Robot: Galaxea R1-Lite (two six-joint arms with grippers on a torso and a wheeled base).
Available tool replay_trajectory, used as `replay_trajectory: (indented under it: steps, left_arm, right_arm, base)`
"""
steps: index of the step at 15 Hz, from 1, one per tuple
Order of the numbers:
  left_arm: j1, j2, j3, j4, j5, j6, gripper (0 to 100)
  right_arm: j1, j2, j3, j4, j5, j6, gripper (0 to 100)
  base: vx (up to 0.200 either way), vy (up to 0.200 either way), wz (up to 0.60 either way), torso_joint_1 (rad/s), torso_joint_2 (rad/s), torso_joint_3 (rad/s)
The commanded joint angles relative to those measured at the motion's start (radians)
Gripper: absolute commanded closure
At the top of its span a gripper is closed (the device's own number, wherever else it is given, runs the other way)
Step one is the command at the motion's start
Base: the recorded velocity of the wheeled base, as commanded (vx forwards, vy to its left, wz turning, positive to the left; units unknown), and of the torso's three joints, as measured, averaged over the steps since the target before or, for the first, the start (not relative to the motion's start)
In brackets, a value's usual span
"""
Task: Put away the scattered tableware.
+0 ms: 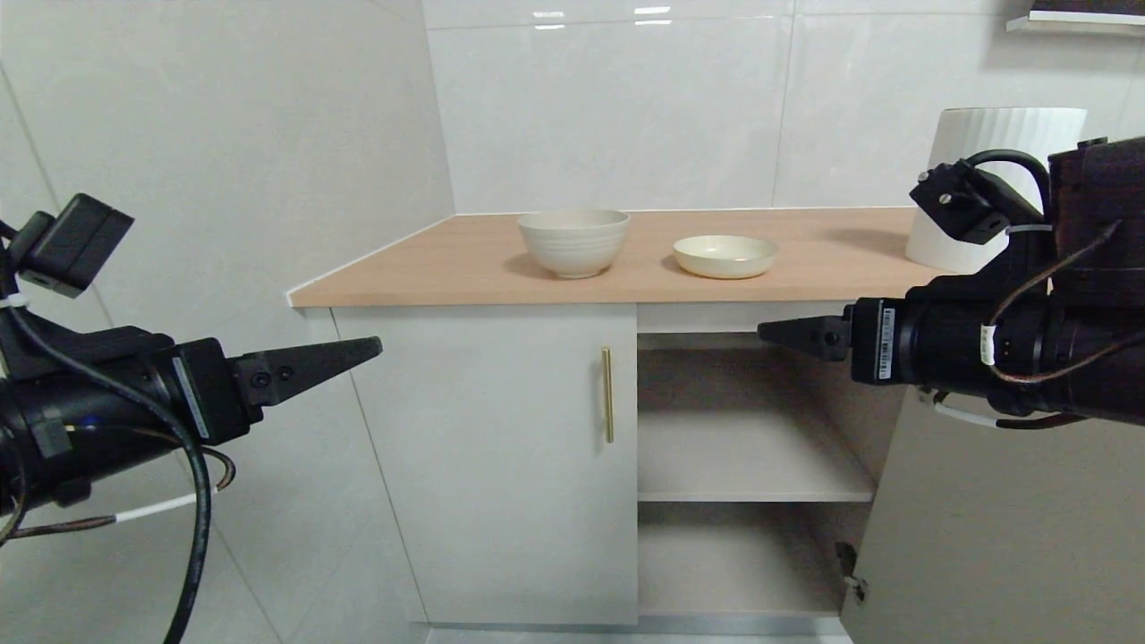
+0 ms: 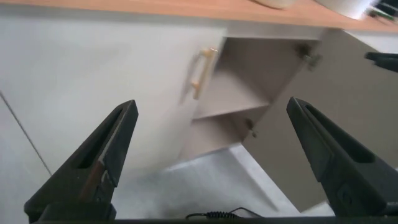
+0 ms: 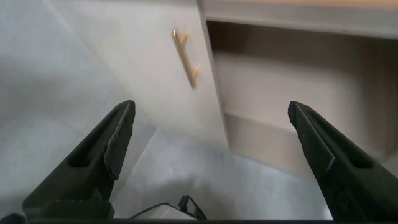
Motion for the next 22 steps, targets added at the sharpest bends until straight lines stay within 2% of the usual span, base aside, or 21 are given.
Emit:
replay_trajectory:
  steps: [1, 5, 12, 15, 22]
  left_arm:
    - [-0.001, 0.007, 0.002, -0.002, 0.000, 0.000, 0]
    - [-0.001, 0.005, 0.003, -0.002, 0.000, -0.002, 0]
    - [-0.002, 0.016, 0.003, 0.000, -0.009, -0.002, 0]
    - [-0.002, 0.021, 0.003, 0.000, -0.034, -0.003, 0]
    - [-0.002, 0.074, -0.002, -0.002, -0.034, -0.002, 0]
  right_arm:
    - [0.001, -0.016, 0.004, -0.002, 0.001, 0.000, 0]
    - [0.001, -0.070, 0.030, -0.002, 0.098, 0.006, 0]
    - [-0.004, -0.061, 0.052, -0.011, 0.098, -0.001, 0]
    - [-0.022, -0.042, 0.052, -0.013, 0.098, -0.003, 0]
    - [-0.054, -0.007, 0.050, -0.034, 0.099, -0.003, 0]
  base:
    - [0.200, 0.000, 0.00, 0.002, 0.00, 0.002]
    - [0.050, 0.000, 0.00, 0.001, 0.00, 0.001]
    - [0.000, 0.000, 0.00, 0.000, 0.00, 0.000]
    - [0.000, 0.000, 0.00, 0.056, -0.22, -0.225]
    - [0.000, 0.000, 0.00, 0.168, -0.48, -0.291]
